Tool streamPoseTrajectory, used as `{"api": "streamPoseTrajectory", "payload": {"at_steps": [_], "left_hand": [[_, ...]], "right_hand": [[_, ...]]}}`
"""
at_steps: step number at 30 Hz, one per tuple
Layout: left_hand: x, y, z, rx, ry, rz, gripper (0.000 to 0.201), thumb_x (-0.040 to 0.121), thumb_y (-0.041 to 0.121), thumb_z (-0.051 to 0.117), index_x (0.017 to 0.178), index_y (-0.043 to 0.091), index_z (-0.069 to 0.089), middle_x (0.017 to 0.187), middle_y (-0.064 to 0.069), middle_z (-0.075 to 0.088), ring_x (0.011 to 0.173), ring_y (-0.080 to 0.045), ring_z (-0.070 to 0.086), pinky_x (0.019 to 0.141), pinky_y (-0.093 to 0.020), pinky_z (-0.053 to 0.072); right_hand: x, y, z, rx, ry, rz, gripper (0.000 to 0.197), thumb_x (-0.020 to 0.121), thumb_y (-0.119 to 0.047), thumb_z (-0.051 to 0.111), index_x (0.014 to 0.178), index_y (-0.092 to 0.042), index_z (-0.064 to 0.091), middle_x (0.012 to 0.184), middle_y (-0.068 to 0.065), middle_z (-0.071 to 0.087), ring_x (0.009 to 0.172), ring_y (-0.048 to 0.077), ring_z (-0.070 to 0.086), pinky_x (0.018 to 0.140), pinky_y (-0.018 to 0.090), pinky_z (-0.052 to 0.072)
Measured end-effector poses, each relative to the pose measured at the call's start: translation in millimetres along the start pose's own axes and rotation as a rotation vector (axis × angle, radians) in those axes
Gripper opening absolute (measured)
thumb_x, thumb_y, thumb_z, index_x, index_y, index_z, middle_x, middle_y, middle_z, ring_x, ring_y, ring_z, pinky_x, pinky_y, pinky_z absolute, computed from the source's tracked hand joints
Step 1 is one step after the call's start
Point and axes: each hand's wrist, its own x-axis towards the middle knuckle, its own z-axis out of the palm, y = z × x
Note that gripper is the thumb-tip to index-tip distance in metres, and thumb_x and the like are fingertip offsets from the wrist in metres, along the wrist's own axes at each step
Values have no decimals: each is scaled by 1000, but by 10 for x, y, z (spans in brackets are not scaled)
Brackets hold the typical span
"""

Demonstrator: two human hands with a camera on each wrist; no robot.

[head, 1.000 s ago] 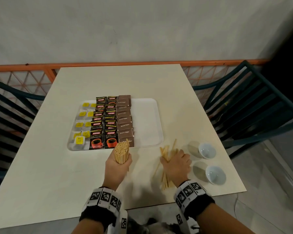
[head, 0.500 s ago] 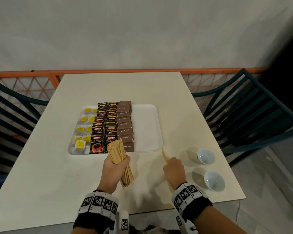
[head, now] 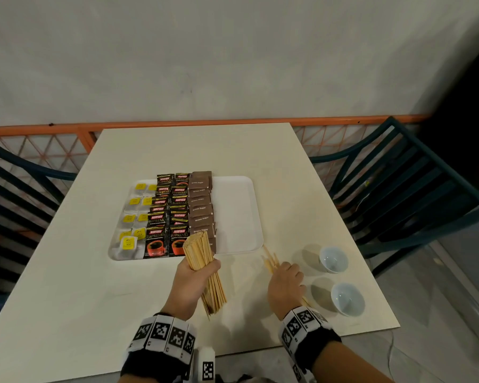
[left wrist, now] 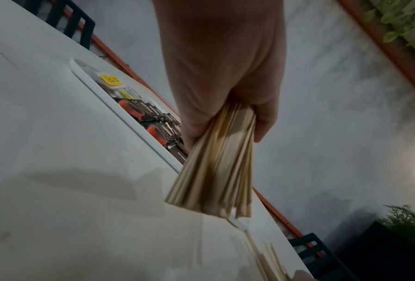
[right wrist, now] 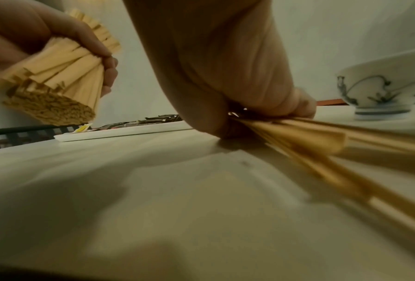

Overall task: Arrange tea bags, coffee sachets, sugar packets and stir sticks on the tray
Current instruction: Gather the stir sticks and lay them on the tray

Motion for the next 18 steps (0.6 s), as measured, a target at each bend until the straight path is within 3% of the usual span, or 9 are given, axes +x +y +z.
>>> {"api": "streamPoseTrajectory", "payload": {"at_steps": [6,9,12,13,14,15,16,18], "left_hand": [[5,23,48,14,-21,-12,11,84,10,63,91,19,60,92,-6,62,87,-17,57,65,-25,42],[14,30,73,16,-34,-23,12,84,11,63,91,20,60,93,-5,62,87,-19,57,65,-26,42],[15,34,95,4,-38,-34,14,85,11,63,93,21,59,95,-5,62,86,-16,56,66,-25,43],[14,34,106,-4,-43,-35,15,85,11,63,93,22,59,94,-4,62,86,-15,56,65,-25,42],[13,32,119,-12,-48,-36,15,85,10,63,92,23,58,93,-3,61,86,-15,56,64,-24,42],[7,34,131,-18,-55,-35,16,84,10,63,92,23,58,93,-3,61,86,-16,56,64,-24,41],[4,37,144,-17,-65,-34,16,84,10,63,94,21,59,95,-4,62,88,-16,57,65,-24,41],[-3,36,170,-3,-89,-24,20,84,11,64,102,18,59,98,-4,62,90,-14,57,67,-23,42]], "right_hand": [[26,117,24,-23,-2,-140,65,35,-2,85,78,-6,37,59,13,53,44,23,53,34,26,43],[59,140,-5,-1,-15,-140,62,34,1,84,77,-4,40,58,14,52,42,23,52,32,27,42],[49,137,-59,20,-20,-110,46,32,3,84,66,2,53,56,14,53,41,24,53,30,25,42],[54,130,-108,47,-39,-82,38,39,2,83,66,3,56,60,15,54,45,26,54,34,23,43],[38,103,-223,62,-35,-48,22,55,0,76,69,4,59,67,16,56,55,29,56,41,20,42],[57,79,-294,112,23,-49,6,74,0,57,75,5,61,76,15,55,66,30,53,49,21,38],[99,74,-339,182,28,-53,21,83,2,39,83,5,60,84,14,52,74,29,50,55,25,35],[130,12,-483,443,2,-100,20,94,-1,28,101,-1,47,94,9,46,83,21,47,68,24,38]]}}
